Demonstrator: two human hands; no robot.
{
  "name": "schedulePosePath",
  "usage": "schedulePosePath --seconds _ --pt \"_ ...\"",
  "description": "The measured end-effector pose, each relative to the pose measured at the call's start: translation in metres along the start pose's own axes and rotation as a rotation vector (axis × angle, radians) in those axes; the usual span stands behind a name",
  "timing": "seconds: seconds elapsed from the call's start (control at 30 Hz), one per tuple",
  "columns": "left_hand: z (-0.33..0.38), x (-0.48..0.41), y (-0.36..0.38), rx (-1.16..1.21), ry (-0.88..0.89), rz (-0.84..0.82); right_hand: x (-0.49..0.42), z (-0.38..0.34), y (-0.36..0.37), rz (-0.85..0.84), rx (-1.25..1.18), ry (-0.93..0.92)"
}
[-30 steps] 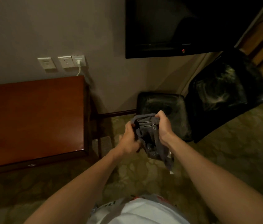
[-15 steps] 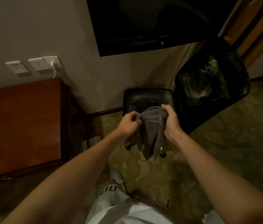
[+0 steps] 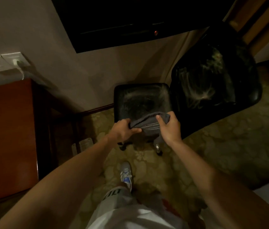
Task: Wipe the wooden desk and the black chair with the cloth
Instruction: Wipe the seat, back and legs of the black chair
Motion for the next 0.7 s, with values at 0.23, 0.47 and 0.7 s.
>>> schedulePosePath --seconds 0.23,0.47,0.7 --pt "0.006 -0.042 0.006 0.11 0.04 -0.015 -0.044 0.028 0.005 0.01 0.067 0.034" --pt "0.007 -0.087 0.013 0.104 -0.057 0.119 -0.098 0.078 0.019 -0.124 0.02 0.134" --pt "-0.024 -0.128 0.042 0.03 -0.15 0.295 -0.155 0.132 0.056 -0.249 0.105 0.147"
Point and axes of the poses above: each hand's wrist, its own x-axis away from the middle knuckle, its own y-axis out of the palm, z = x × y, the point moved 9 cm from there along -x, towards the middle knuckle, and after that the axes turned 2 degrees about -x, right-handed, at the moved point
